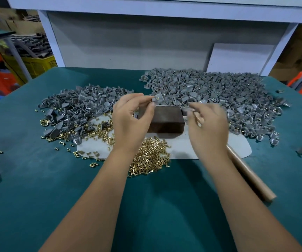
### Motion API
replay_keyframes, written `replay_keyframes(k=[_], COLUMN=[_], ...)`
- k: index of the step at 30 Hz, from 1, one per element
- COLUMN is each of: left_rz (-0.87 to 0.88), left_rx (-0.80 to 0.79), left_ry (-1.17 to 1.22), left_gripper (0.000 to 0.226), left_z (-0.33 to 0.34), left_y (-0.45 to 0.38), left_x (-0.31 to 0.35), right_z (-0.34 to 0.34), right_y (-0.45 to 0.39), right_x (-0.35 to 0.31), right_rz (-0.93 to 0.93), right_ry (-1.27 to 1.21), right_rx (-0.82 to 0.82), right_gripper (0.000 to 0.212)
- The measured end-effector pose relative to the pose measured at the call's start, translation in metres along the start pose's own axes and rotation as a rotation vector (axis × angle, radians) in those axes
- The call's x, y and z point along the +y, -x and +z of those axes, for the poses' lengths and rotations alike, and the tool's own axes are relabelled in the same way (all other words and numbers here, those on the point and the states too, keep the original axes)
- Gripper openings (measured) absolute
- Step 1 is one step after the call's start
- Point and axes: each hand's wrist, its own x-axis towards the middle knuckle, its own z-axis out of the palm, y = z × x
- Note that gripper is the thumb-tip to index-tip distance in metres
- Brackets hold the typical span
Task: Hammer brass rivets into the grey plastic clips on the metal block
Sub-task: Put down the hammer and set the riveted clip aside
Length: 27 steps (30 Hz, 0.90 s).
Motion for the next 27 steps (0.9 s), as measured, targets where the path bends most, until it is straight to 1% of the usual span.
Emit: replay_keyframes(k=[2, 3, 4, 5, 9, 12, 14, 17, 19, 27], left_rz=[0.048, 0.056, 0.049, 0.028, -0.064, 0.005, -0.009, -0.1, -0.133, -0.145], left_rx=[0.042, 0.048, 0.047, 0.045, 0.021, -0.046, -0.097, -0.198, -0.246, -0.266], left_ry=[-0.027, -0.025, -0.008, 0.019, 0.084, 0.074, 0.167, 0.303, 0.349, 0.441], left_gripper=[0.016, 0.017, 0.017, 0.016, 0.015, 0.013, 0.014, 0.021, 0.026, 0.022], left_z=[0.002, 0.003, 0.004, 0.005, 0.005, 0.004, 0.003, 0.001, 0.001, 0.0], left_y=[0.002, 0.003, 0.004, 0.005, 0.005, 0.004, 0.003, 0.001, 0.001, 0.001], left_x=[0.006, 0.009, 0.011, 0.011, 0.01, 0.01, 0.011, 0.012, 0.012, 0.013], right_z=[0.005, 0.009, 0.013, 0.017, 0.027, 0.028, 0.025, 0.019, 0.016, 0.014], right_y=[0.004, 0.005, 0.004, 0.002, -0.005, -0.005, -0.006, -0.008, -0.007, -0.005], right_x=[-0.025, -0.035, -0.042, -0.046, -0.047, -0.04, -0.035, -0.028, -0.027, -0.027], right_rz=[0.047, 0.082, 0.12, 0.157, 0.29, 0.407, 0.441, 0.453, 0.465, 0.439], right_ry=[-0.541, -0.734, -0.871, -0.947, -1.006, -1.092, -1.142, -1.208, -1.219, -1.276], right_rx=[-0.14, -0.216, -0.273, -0.303, -0.277, -0.247, -0.233, -0.252, -0.265, -0.289], right_gripper=[0.023, 0.024, 0.025, 0.026, 0.024, 0.019, 0.013, 0.013, 0.014, 0.014])
